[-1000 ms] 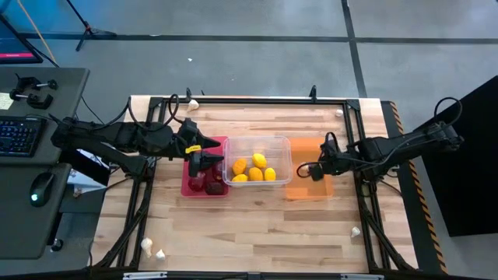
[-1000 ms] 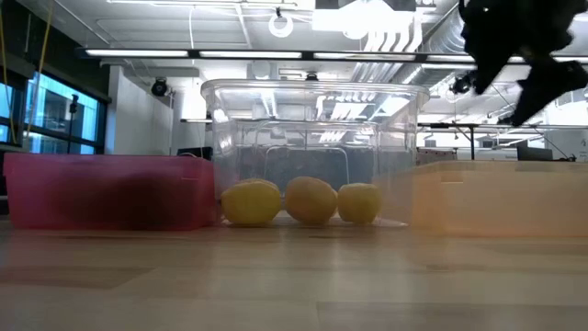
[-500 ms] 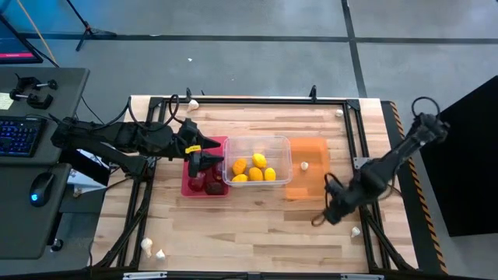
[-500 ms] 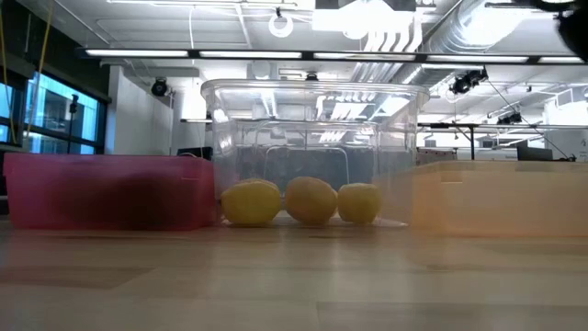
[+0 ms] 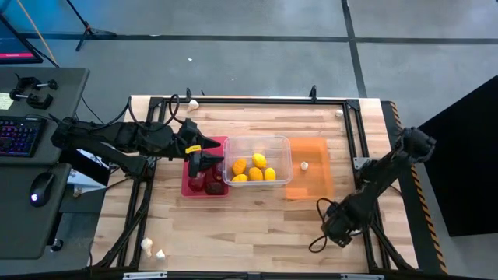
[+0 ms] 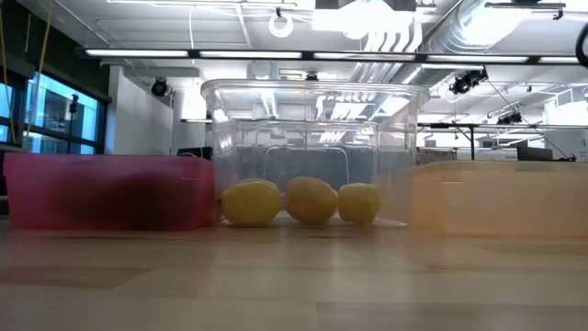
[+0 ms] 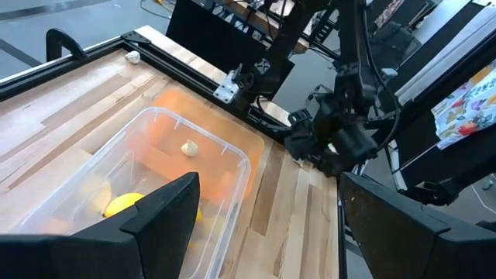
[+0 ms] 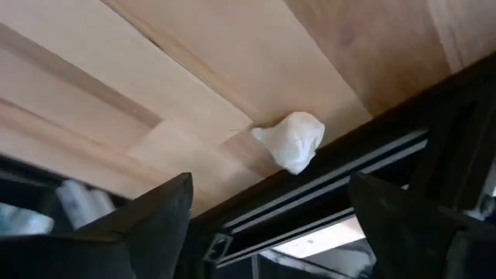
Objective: Sort produce into baskets
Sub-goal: Put the white garlic into the orange bin
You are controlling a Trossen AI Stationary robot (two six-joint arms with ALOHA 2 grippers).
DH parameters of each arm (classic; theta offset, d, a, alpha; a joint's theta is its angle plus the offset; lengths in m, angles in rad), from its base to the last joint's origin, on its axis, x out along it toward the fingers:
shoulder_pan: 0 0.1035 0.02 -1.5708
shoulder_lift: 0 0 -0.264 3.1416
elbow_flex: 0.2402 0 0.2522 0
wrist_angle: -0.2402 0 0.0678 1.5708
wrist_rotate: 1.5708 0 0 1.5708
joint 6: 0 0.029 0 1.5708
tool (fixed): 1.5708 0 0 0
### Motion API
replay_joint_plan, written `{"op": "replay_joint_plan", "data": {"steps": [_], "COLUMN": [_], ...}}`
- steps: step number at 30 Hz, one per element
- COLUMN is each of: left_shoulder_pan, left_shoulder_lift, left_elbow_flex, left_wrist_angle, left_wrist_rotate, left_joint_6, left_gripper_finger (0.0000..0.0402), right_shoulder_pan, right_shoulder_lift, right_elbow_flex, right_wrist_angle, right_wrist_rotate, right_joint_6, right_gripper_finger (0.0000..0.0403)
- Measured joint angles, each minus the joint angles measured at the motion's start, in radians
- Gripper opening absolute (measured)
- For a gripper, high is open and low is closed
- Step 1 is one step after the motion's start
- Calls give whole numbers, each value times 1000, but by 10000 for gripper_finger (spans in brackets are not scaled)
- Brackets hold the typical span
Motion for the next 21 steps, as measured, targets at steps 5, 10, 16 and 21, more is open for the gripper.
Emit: {"op": "replay_joint_plan", "data": {"steps": [5,10,16,21], "left_shoulder_pan": [0,0,-1,0], "left_shoulder_lift": [0,0,0,1], "left_elbow_flex": [0,0,0,0], "left_wrist_angle": [0,-1,-6,-13], "left_wrist_rotate": [0,0,0,0], "left_joint_6": [0,-3,-2,-1], "left_gripper_finger": [298,298,298,298], "right_shoulder_pan": [9,23,53,52], "right_shoulder_lift": [84,151,210,229], "right_elbow_flex": [0,0,0,0], "right_wrist_angle": [27,55,66,73], "right_wrist_rotate": [-28,-48,-91,-92], "right_joint_6": [-69,-106,-130,-128], "right_gripper_finger": [304,293,286,267]}}
